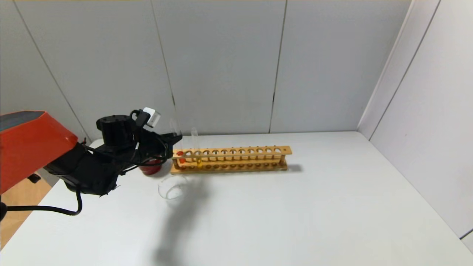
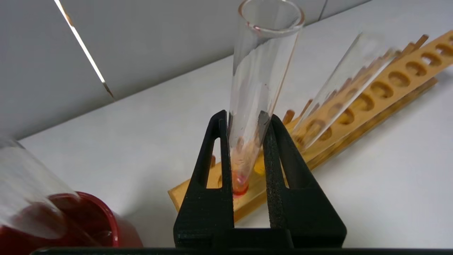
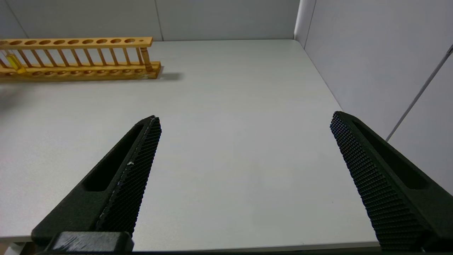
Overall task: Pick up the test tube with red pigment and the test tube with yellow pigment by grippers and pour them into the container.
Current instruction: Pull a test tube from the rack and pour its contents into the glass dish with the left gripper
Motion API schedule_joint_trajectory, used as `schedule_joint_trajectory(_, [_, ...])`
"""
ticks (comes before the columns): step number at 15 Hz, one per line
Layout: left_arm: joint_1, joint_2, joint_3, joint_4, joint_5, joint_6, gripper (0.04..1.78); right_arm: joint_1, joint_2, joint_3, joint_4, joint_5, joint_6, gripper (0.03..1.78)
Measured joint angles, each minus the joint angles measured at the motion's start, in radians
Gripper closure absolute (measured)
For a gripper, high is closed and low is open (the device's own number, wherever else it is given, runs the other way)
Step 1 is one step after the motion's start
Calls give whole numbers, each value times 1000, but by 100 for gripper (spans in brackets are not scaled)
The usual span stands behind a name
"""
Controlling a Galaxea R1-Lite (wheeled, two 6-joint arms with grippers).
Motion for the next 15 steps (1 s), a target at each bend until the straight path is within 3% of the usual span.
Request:
schedule_joint_trajectory(5, [-1, -233, -120, 268, 20, 3, 151, 0, 0, 0, 0, 0, 0, 6])
schedule_joint_trajectory(9, [13, -459, -135, 459, 22, 47, 151, 0, 0, 0, 0, 0, 0, 6])
schedule_joint_trajectory(12, [85, -607, -38, 603, 26, 213, 151, 0, 0, 0, 0, 0, 0, 6])
schedule_joint_trajectory(15, [173, -697, 101, 632, 32, 408, 151, 0, 0, 0, 0, 0, 0, 6])
